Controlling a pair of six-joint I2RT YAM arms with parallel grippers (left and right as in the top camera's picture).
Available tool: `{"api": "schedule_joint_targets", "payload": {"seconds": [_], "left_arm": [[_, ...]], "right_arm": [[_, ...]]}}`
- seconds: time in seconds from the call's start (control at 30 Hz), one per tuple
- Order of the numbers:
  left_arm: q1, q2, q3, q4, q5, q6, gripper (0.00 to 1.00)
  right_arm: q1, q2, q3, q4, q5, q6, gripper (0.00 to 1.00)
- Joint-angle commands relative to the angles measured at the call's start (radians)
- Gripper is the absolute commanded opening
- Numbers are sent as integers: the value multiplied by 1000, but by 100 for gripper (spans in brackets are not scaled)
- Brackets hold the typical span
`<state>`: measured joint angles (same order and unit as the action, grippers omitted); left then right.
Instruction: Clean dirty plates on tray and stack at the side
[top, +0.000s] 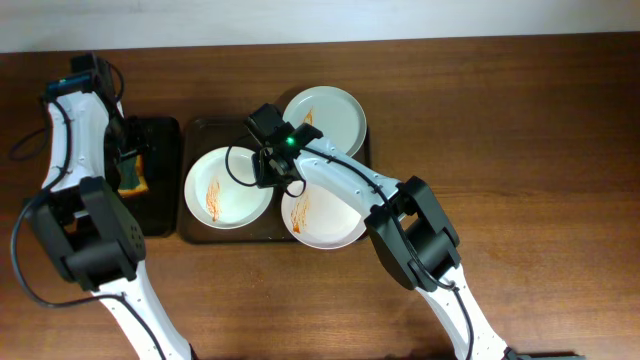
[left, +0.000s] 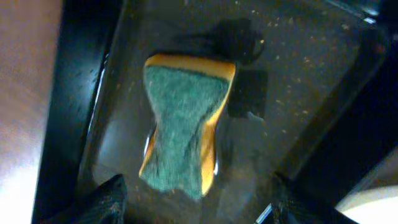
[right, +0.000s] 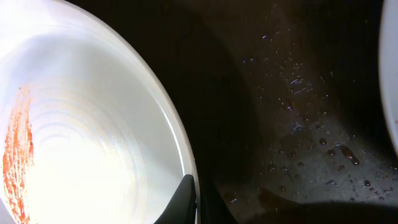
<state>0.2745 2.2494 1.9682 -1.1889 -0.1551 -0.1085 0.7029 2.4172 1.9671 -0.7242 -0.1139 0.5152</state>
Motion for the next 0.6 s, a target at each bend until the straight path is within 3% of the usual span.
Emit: {"api": "schedule_joint_targets", "payload": {"seconds": [0.0,0.23,0.33,0.4,0.57], "left_arm": [[10,68,-5,31,-25,133,70],[43,122,-5,67,-24,131,64],[50,124,-5,80,8,124,37],[49,124,-5,85,58,124,28],[48,132,-8,79,122,124,27]], "right_arm": [[-4,30,-1,-9,18,-7,4],[-4,30,-1,-9,18,-10,4],[-4,30,-1,-8,21,-13,4],[-4,30,-1,-8,21,-13,4],[-4,30,-1,-8,21,-13,4]]}}
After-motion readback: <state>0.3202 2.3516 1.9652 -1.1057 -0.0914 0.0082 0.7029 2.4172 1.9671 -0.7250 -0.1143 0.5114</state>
